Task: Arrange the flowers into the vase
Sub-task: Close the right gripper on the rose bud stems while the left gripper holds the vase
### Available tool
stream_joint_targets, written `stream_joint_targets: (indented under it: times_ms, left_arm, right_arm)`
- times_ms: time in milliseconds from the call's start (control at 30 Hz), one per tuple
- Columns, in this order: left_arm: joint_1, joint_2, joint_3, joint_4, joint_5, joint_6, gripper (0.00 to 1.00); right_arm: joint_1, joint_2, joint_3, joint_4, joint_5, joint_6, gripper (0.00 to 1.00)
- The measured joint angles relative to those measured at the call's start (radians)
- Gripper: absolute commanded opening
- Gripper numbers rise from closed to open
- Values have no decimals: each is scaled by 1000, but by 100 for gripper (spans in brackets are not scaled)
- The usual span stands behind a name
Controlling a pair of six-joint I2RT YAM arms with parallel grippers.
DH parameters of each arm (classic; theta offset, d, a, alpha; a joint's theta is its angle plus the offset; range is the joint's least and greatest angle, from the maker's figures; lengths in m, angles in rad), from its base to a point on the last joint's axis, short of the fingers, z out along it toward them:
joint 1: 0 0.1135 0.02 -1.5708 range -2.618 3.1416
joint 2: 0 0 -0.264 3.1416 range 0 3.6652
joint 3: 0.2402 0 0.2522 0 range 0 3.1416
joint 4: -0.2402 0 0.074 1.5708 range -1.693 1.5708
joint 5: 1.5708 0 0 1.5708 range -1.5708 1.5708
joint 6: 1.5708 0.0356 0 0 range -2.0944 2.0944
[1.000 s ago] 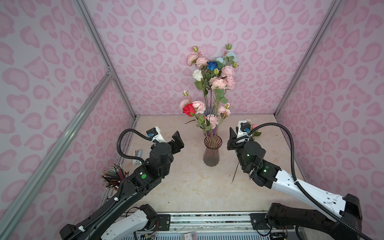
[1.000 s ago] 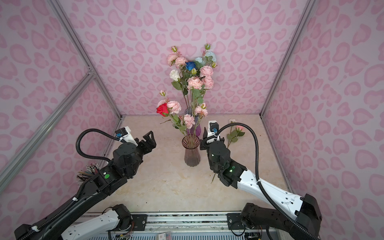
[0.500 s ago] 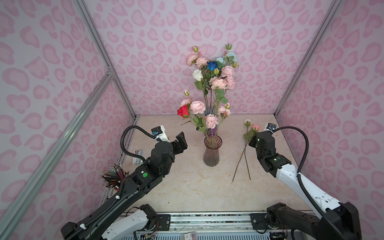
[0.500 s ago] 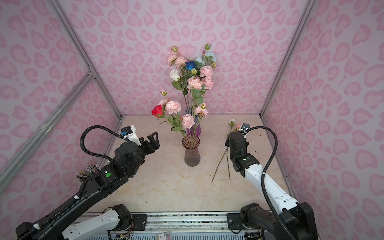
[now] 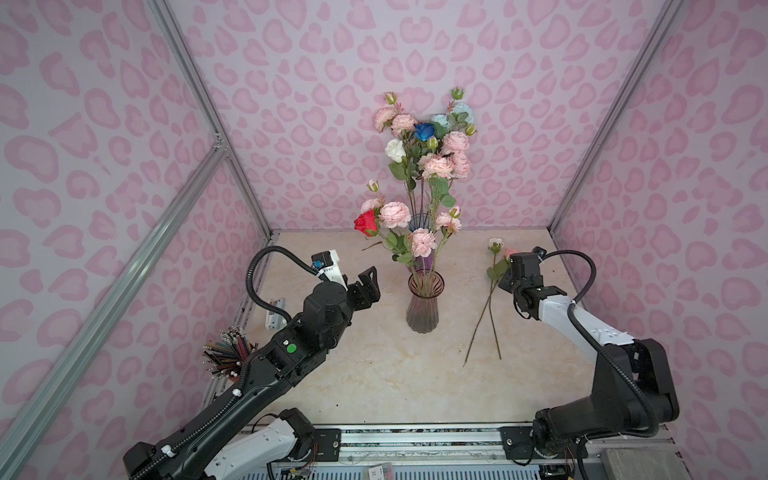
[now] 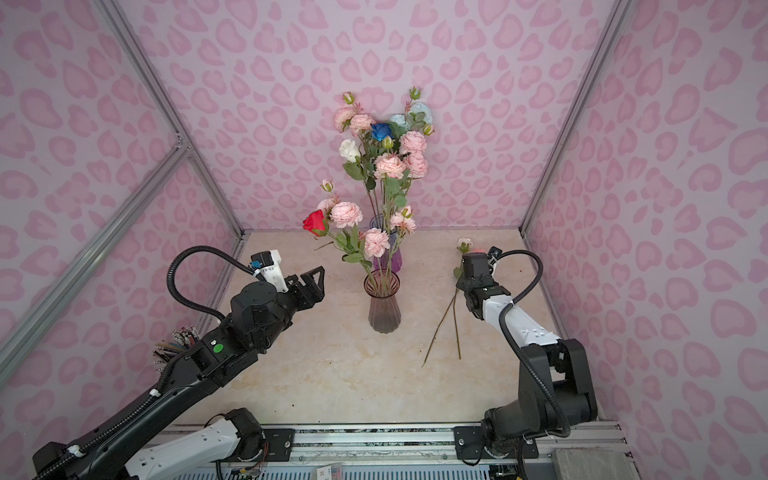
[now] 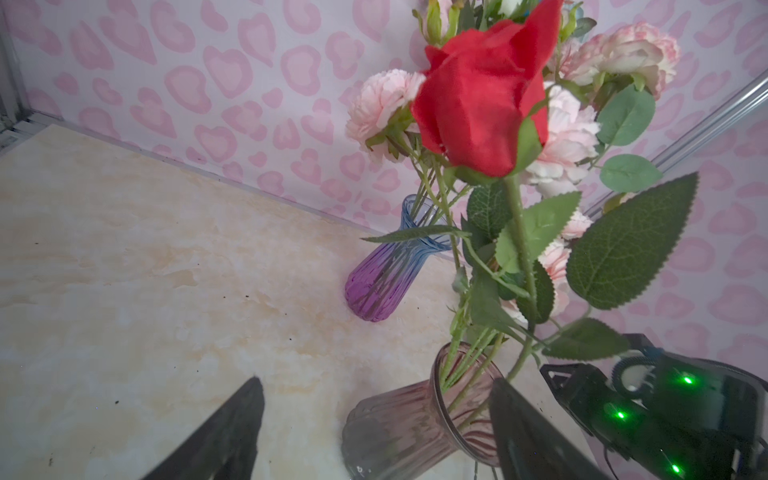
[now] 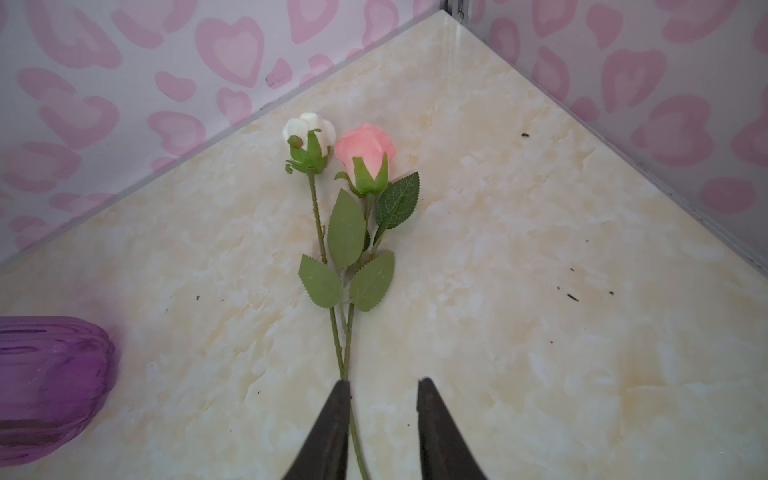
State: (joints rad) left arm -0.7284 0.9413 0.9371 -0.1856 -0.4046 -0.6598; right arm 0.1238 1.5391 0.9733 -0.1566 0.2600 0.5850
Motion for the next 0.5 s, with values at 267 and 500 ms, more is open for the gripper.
stream_joint_targets:
  times_ms: [267, 500]
  left_arm:
    - [-2, 22, 16, 0, 130, -28, 83]
    - [-3, 18, 16, 0, 139, -37, 83]
  right_arm:
    - [-59, 276, 164, -79, -175, -3, 28]
    - [-59, 354, 180, -81, -260, 0, 29]
